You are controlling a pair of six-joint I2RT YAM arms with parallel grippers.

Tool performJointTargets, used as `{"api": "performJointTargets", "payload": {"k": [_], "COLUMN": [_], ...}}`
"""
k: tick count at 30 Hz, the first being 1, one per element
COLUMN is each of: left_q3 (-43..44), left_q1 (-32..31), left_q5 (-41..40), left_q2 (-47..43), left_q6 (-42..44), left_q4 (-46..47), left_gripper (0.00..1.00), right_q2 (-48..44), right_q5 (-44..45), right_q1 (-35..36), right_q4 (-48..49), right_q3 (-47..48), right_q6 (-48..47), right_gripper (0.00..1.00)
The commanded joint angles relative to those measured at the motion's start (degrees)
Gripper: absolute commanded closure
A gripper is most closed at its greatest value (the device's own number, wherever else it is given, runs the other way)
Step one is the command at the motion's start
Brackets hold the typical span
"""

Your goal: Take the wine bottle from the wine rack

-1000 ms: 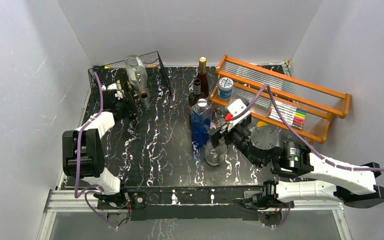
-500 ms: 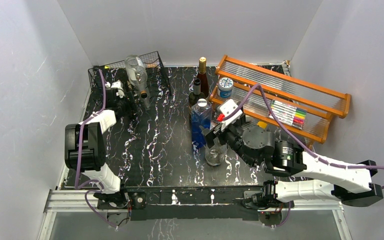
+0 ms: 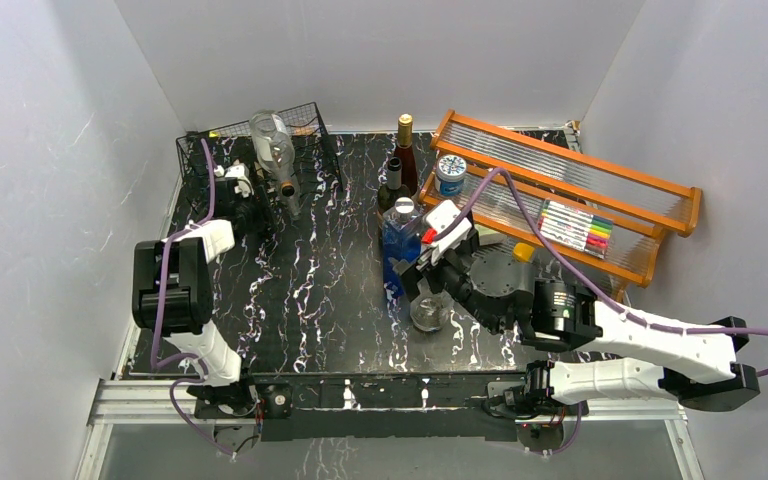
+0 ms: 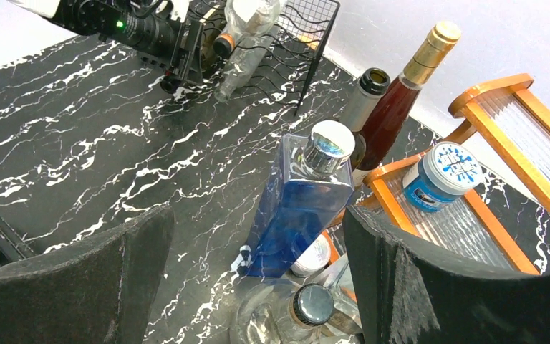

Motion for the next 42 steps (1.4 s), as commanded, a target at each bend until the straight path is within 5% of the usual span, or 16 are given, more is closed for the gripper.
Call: {"api": "performJointTargets", "payload": {"k": [1,13,20,42], "left_q3": [0.17,-0.75,-2.00,-9.31], "left_q1": [0.73,0.74,0.75,0.88], "left_q5": [1.65,2.76,2.09,7.96], "left_q2": [1.11,0.20,-2.92,-23.61], "left_q6": [-0.07,-1.19,0.52,-11.73], "left_q4": [2.08,1.58,-0.77,-13.98], "left_gripper": [0.47,0.60,0.80,0.84], "right_q2": [-1.18,-2.71,-4.42,-7.21], "right_q5": [0.69,1.15,0.75,0.40], "right_q1": [0.02,-0.01,0.02,0.01], "right_q4": [0.61,-0.39,0.51,-1.45], "right_q3": [4.44,3.16,1.69,-0.34], "right_q6": [0.85,2.08,1.05,-0.50], "right_gripper": [0.02,0.02,0.02,0.02]}}
